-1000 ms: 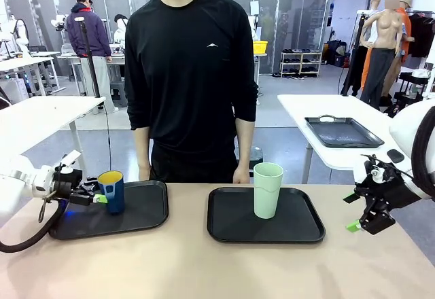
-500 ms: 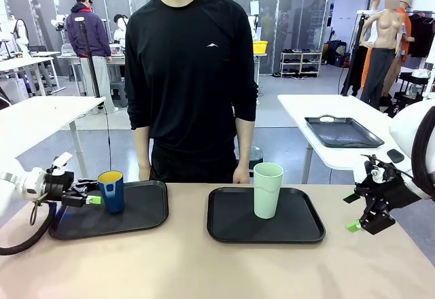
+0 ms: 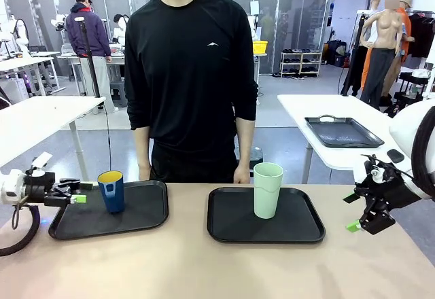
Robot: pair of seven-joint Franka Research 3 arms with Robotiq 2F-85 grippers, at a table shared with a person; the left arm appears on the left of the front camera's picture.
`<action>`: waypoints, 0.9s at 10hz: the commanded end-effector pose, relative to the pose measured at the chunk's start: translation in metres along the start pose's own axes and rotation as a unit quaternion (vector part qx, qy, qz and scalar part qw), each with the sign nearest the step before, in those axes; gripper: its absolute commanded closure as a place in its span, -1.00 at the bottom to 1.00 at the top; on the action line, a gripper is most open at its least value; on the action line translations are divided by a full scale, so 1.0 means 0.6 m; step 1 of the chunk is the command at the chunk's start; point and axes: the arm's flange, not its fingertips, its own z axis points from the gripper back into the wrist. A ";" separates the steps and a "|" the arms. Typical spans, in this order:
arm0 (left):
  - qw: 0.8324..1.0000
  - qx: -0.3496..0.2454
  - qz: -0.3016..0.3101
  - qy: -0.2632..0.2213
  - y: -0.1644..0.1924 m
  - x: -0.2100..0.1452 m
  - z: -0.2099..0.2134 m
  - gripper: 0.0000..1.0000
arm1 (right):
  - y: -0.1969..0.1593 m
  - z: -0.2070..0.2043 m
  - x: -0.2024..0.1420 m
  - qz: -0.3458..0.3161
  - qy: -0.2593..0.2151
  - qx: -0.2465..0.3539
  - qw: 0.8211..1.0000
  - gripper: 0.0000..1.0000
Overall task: Sort and store the cups by type.
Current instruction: Pick up the Handle plastic cup and place it into the empty Flat Tray.
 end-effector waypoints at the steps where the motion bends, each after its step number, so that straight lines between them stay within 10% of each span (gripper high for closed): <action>1: 0.999 0.016 -0.023 -0.025 -0.028 0.018 0.010 -1.00 | -0.001 0.000 0.001 0.001 0.001 0.003 1.000 -1.00; 9: 0.999 0.016 -0.022 -0.019 -0.012 0.024 0.022 -1.00 | -0.001 0.000 0.001 0.001 0.001 0.003 1.000 -1.00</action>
